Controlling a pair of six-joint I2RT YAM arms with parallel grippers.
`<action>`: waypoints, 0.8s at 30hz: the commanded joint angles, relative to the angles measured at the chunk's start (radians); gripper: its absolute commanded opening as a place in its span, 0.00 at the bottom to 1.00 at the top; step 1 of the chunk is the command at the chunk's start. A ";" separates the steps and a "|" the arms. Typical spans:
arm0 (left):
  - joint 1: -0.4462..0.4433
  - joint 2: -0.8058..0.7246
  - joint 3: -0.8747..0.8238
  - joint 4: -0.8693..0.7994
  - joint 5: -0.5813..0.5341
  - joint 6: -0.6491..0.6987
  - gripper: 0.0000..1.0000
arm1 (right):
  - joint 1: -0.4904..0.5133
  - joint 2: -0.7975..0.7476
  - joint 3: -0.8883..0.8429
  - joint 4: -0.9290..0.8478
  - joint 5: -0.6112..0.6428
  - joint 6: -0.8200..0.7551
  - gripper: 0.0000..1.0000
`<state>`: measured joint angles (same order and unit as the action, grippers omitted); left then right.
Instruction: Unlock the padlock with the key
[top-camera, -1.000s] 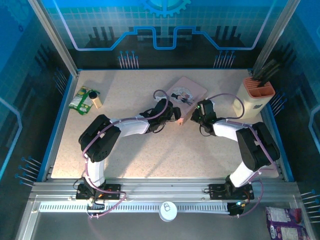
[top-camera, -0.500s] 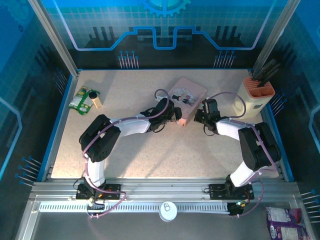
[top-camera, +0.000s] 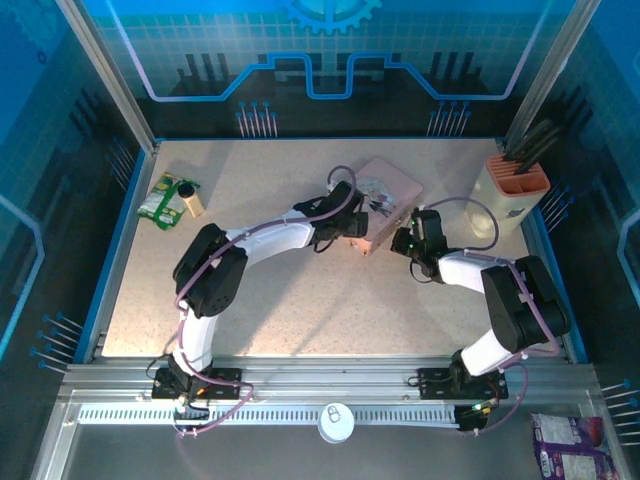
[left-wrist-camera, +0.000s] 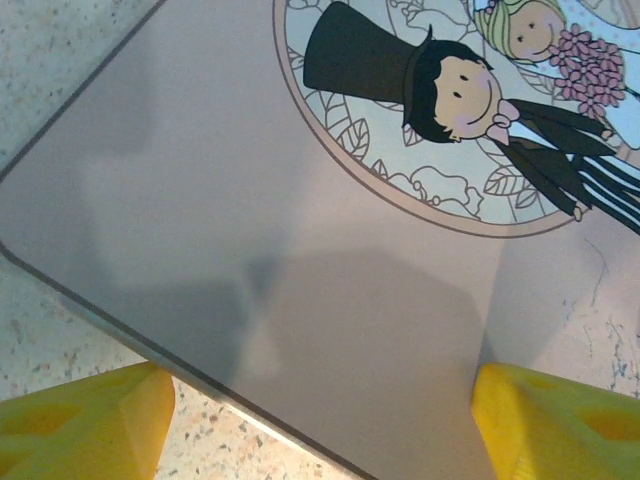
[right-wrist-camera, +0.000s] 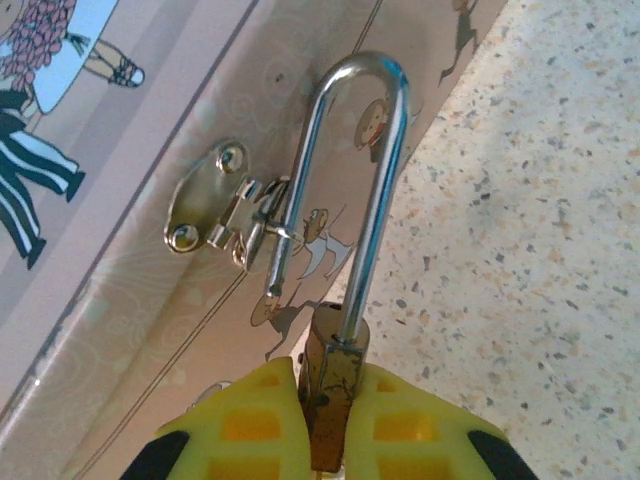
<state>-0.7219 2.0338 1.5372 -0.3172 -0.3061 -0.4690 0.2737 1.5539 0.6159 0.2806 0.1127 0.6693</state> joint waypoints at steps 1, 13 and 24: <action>-0.019 0.081 0.071 -0.019 -0.038 0.076 0.80 | 0.018 -0.008 -0.039 -0.048 -0.117 -0.022 0.00; -0.021 0.062 -0.008 -0.024 -0.125 0.025 0.82 | -0.018 -0.005 -0.046 -0.065 -0.044 0.132 0.00; -0.021 0.044 -0.076 -0.019 -0.142 0.007 0.82 | -0.061 -0.009 0.076 -0.252 0.077 0.256 0.00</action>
<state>-0.7513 2.0579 1.5307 -0.2504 -0.4080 -0.4690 0.2474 1.5364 0.6552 0.1699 0.1169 0.8818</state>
